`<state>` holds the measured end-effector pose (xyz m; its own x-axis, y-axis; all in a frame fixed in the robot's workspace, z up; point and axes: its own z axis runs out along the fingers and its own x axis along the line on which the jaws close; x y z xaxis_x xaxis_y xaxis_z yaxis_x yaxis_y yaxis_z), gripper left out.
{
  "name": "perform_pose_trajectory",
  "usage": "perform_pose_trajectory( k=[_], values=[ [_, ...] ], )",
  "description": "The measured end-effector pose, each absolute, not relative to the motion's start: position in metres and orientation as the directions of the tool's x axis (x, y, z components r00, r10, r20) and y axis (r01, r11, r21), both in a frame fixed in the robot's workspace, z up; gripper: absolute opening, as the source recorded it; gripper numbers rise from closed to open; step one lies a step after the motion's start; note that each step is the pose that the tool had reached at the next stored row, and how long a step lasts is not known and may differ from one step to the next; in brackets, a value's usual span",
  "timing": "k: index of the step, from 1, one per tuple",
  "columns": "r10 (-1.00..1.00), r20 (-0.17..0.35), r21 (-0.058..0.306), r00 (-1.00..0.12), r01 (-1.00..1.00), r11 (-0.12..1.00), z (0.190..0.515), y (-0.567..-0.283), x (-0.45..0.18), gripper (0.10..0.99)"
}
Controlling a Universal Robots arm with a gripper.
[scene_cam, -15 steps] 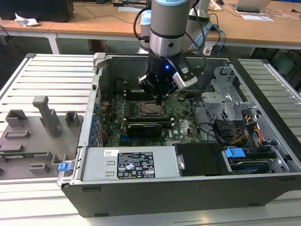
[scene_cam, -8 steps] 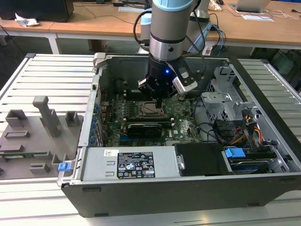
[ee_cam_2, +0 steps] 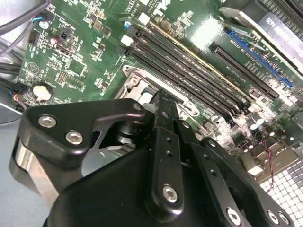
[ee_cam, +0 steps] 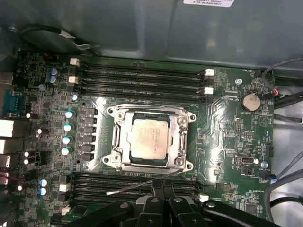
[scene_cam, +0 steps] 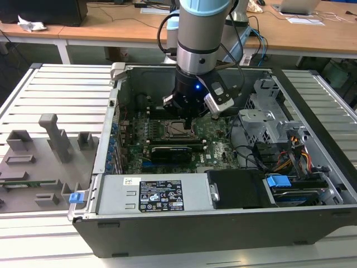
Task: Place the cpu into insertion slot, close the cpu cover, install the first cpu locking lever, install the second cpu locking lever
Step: 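Install the second cpu locking lever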
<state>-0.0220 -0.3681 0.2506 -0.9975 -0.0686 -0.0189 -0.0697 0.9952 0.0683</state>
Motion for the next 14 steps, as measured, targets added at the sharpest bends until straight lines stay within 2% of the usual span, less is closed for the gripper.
perform_pose_trajectory(
  k=[14],
  values=[
    [-0.069,-0.019,0.07,-0.997,-0.07,0.995,0.241,-0.373,-0.048,0.106]
  ],
)
